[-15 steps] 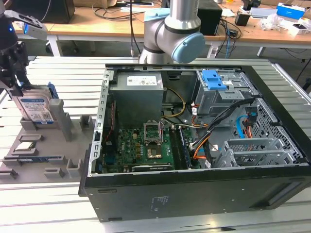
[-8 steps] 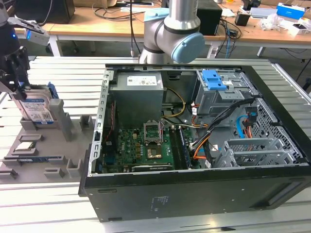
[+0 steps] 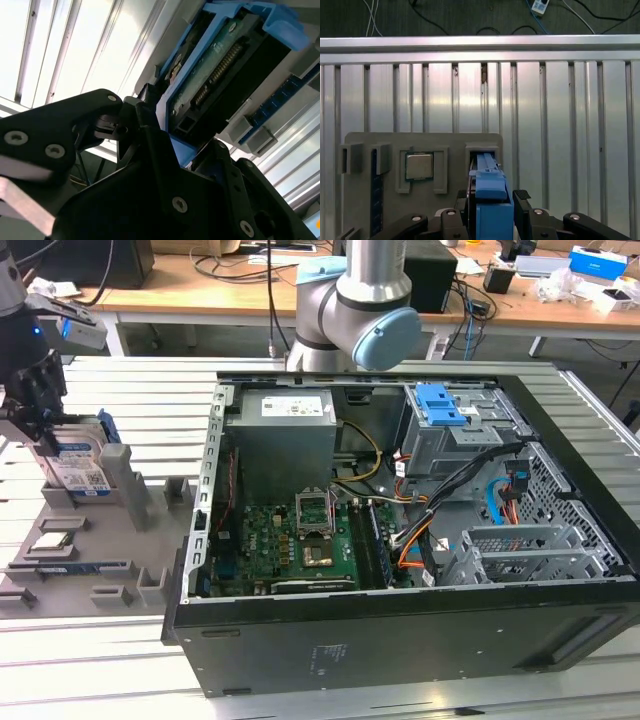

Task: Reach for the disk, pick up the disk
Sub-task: 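Pick up the disk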

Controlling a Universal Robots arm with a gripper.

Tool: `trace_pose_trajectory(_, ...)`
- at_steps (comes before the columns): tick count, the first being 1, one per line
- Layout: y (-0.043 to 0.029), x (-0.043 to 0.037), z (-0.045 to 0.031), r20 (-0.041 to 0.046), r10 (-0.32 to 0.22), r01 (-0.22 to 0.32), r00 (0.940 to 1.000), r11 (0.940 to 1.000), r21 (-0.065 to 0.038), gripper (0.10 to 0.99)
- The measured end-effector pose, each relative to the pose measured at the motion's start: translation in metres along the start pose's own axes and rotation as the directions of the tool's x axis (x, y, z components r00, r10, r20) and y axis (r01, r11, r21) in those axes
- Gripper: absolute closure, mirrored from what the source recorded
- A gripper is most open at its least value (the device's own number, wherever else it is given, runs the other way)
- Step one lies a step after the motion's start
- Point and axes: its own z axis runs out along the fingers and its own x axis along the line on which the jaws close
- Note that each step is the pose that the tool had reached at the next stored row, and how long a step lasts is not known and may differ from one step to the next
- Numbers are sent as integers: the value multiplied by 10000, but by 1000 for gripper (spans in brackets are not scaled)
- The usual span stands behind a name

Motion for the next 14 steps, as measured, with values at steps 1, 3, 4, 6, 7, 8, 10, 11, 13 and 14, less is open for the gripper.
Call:
trace_pose_trajectory(1,0,0,0,-1,-1,1,10000,10000,-2,604)
trace_pose_trajectory(3,0,0,2,1,-1,1,10000,10000,1,604)
trace_pose_trajectory(4,0,0,2,0,-1,1,10000,10000,0,604)
trace_pose_trajectory(6,0,1,3,-6,-2,2,10000,10000,1,620)
trace_pose_trajectory(7,0,0,4,1,-2,2,10000,10000,2,718)
trace_pose_trajectory(8,0,0,5,0,-3,3,10000,10000,0,718)
trace_pose_trajectory(10,-1,0,6,0,-2,2,10000,10000,1,718)
trace_pose_trajectory(11,0,0,6,0,-3,3,10000,10000,1,718)
trace_pose_trajectory(13,0,0,7,1,-3,3,10000,10000,1,718)
trace_pose_trajectory(14,0,0,7,0,-3,3,10000,10000,1,718)
